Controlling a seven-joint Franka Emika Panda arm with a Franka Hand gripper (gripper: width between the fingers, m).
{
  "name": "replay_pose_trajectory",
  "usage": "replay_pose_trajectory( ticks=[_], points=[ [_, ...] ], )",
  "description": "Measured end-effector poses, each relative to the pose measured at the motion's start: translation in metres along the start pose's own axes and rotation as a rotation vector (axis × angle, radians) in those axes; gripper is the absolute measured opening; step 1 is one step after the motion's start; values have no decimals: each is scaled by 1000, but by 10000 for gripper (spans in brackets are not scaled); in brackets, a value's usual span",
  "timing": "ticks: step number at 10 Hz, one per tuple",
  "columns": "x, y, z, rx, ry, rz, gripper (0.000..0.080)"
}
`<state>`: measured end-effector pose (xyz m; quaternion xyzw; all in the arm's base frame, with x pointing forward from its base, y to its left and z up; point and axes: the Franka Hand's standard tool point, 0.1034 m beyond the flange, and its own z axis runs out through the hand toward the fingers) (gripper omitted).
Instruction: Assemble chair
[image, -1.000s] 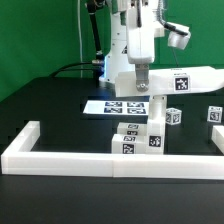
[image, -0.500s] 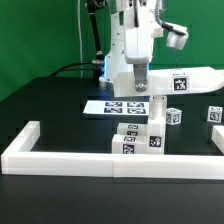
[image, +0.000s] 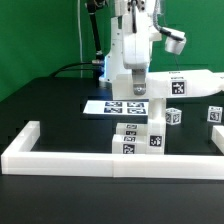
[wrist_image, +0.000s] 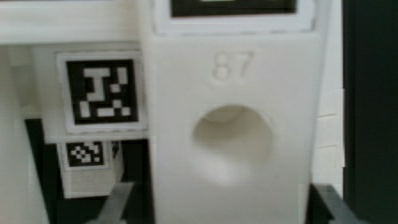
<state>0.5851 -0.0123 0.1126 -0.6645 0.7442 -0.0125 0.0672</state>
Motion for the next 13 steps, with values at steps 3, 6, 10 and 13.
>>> replay_pose_trajectory(
  ticks=[3,6,10,13],
  points=[
    [-2,0,1,-1,0,-4,290],
    [1,2,7,-3,10,-31,290],
    [0,-2,7,1,12,-43,290],
    [-1,-3,7,-1,13,-53,290]
  ],
)
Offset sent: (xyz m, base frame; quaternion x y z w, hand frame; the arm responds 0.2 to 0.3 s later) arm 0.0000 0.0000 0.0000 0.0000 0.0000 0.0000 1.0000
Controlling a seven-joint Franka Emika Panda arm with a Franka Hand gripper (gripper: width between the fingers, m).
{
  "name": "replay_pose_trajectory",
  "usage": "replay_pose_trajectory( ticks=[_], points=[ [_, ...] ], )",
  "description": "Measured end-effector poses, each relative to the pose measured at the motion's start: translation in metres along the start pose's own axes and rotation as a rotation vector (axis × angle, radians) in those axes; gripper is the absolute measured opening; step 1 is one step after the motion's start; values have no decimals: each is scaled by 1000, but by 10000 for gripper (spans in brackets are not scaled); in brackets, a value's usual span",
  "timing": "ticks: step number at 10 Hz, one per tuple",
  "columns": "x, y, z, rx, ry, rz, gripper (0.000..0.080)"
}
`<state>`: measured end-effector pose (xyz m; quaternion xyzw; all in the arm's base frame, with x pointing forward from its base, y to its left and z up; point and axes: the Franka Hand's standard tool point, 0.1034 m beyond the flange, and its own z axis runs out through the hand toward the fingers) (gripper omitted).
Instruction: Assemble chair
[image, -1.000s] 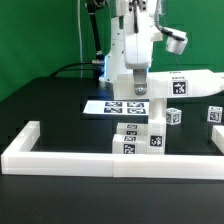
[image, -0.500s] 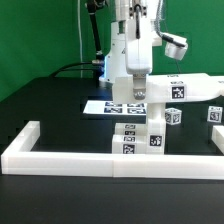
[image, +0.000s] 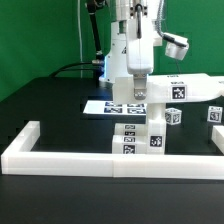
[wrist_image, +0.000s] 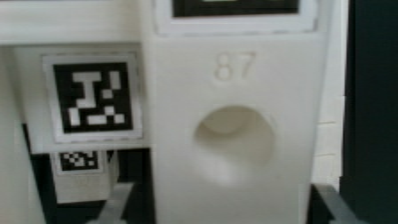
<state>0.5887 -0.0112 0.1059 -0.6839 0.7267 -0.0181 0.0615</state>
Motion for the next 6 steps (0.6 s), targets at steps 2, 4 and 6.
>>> replay_pose_trajectory(
  ticks=[2,4,6],
  points=[
    [-3,-2,0,-9,-6,-65,290],
    [-2,-3,0,-3,-4,-73,290],
    [-2,-2,0,-4,-4,-76,290]
  ],
)
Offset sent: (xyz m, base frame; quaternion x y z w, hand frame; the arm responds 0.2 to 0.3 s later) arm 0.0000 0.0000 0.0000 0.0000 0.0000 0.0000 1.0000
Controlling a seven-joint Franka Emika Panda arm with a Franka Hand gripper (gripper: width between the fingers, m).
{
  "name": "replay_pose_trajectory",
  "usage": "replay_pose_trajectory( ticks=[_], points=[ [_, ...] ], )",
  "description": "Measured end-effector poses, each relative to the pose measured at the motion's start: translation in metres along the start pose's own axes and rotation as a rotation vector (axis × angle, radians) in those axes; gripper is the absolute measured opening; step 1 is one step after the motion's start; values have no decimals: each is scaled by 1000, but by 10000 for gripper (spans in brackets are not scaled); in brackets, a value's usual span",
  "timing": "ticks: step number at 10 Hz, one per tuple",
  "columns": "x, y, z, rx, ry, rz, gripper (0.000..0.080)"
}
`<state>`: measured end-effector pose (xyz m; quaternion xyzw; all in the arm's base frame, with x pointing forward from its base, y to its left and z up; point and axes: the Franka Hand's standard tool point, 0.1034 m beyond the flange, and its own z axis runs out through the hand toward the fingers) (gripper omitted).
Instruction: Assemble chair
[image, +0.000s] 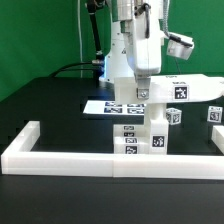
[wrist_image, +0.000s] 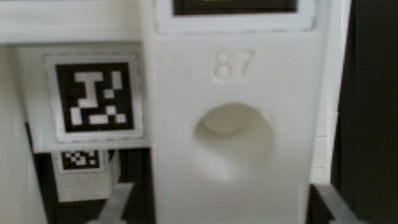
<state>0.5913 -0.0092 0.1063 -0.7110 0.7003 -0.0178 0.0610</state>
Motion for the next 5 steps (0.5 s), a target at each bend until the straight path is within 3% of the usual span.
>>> replay_pose_trajectory(
  ticks=[5],
  points=[
    [-2,2,11,-6,14,-73,290]
  ],
)
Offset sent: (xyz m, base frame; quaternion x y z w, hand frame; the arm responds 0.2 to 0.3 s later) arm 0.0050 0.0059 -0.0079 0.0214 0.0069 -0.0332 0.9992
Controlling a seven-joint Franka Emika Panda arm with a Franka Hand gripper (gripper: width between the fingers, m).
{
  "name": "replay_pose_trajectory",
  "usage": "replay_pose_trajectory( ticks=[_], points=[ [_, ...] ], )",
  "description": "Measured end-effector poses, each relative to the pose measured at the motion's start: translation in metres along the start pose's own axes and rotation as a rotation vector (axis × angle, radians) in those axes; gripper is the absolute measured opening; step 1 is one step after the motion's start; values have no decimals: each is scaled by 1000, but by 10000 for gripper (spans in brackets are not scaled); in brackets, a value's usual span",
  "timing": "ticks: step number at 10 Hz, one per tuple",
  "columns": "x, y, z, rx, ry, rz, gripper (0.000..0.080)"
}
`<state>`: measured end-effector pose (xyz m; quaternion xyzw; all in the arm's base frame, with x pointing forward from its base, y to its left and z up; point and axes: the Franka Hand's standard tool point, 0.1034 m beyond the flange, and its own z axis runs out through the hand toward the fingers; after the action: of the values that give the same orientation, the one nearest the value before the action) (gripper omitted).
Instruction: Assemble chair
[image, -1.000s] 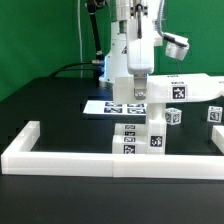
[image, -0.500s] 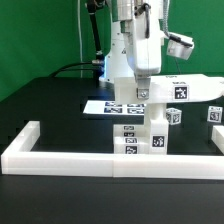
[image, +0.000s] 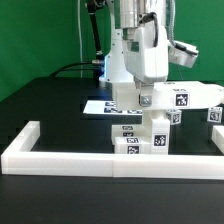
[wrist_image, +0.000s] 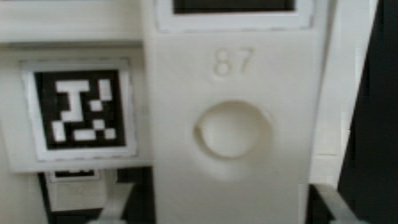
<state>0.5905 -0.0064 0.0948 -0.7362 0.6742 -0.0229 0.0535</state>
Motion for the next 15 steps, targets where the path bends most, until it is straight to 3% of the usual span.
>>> replay_pose_trajectory(
  ticks=[5,10,11,12,15],
  points=[
    [6,5,18,-8,28,-9,290],
    [8,4,18,-8,29,-9,290],
    [9,5,20,-10,30,-9,483],
    [11,5,19,-10,32,-11,594],
    [19,3,13,-9,32,-15,649]
  ],
)
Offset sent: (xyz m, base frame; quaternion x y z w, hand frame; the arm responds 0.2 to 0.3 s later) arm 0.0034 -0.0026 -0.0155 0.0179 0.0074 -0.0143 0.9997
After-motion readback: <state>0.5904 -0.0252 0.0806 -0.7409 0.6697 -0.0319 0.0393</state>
